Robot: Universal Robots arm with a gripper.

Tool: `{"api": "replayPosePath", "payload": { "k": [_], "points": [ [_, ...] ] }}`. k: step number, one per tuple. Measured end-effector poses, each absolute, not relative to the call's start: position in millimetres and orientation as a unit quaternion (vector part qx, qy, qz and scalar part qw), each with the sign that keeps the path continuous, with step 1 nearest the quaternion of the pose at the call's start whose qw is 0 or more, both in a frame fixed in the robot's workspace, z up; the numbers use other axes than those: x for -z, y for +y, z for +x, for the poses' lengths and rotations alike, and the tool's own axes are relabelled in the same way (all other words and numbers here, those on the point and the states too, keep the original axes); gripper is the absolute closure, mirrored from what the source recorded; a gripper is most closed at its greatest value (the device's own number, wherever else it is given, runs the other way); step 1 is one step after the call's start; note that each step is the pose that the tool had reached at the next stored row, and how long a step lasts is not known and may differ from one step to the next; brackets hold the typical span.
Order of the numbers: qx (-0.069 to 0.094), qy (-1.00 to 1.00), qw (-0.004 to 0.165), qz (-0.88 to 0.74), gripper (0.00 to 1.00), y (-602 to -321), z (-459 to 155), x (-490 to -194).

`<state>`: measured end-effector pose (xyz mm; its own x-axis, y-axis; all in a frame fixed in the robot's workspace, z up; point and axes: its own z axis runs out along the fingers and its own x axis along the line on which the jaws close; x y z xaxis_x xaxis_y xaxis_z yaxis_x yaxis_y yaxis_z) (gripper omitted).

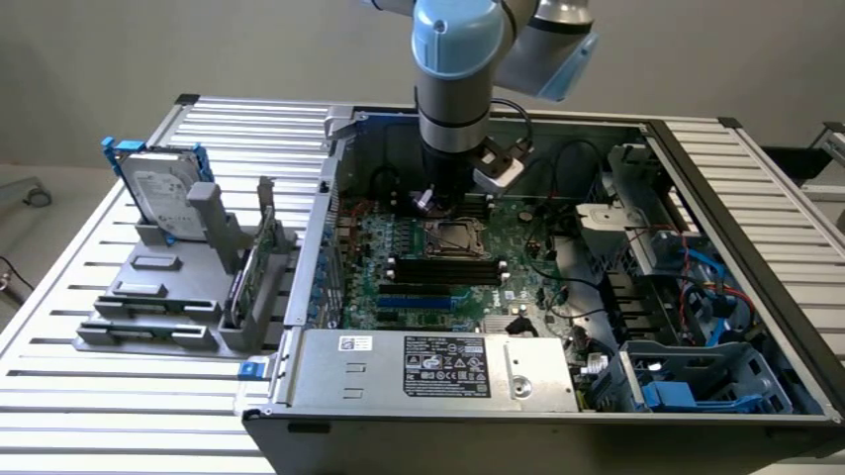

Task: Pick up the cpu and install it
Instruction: 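Install the first cpu locking lever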

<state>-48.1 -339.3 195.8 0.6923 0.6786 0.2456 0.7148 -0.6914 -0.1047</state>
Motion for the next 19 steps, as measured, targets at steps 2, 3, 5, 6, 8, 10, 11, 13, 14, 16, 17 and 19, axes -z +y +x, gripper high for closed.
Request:
{"api": "replayPosePath", "payload": {
  "k": [2,3,5,6,8,10,11,13,14,16,17,19],
  "points": [
    [0.094,-0.381,0.096,-0.915,0.89,-339.3,-47.9,-195.7],
    [0.094,-0.381,0.096,-0.915,0.89,-339.3,-47.8,-195.6],
    [0.094,-0.381,0.096,-0.915,0.89,-339.3,-47.7,-195.5],
    [0.094,-0.381,0.097,-0.915,0.89,-339.2,-47.7,-195.5],
    [0.094,-0.381,0.097,-0.915,0.89,-338.8,-47.9,-195.6],
    [0.095,-0.381,0.097,-0.915,0.89,-337.8,-48.1,-195.6],
    [0.095,-0.381,0.097,-0.915,0.89,-337.0,-48.2,-195.6],
    [0.095,-0.381,0.098,-0.915,0.89,-335.7,-48.3,-195.6],
    [0.095,-0.381,0.098,-0.915,0.89,-335.6,-48.4,-195.6],
    [0.095,-0.381,0.098,-0.915,0.89,-335.5,-48.5,-195.6],
    [0.095,-0.381,0.098,-0.915,0.89,-335.5,-48.6,-195.6],
    [0.095,-0.381,0.098,-0.915,0.89,-335.5,-48.6,-195.6]
  ]
}}
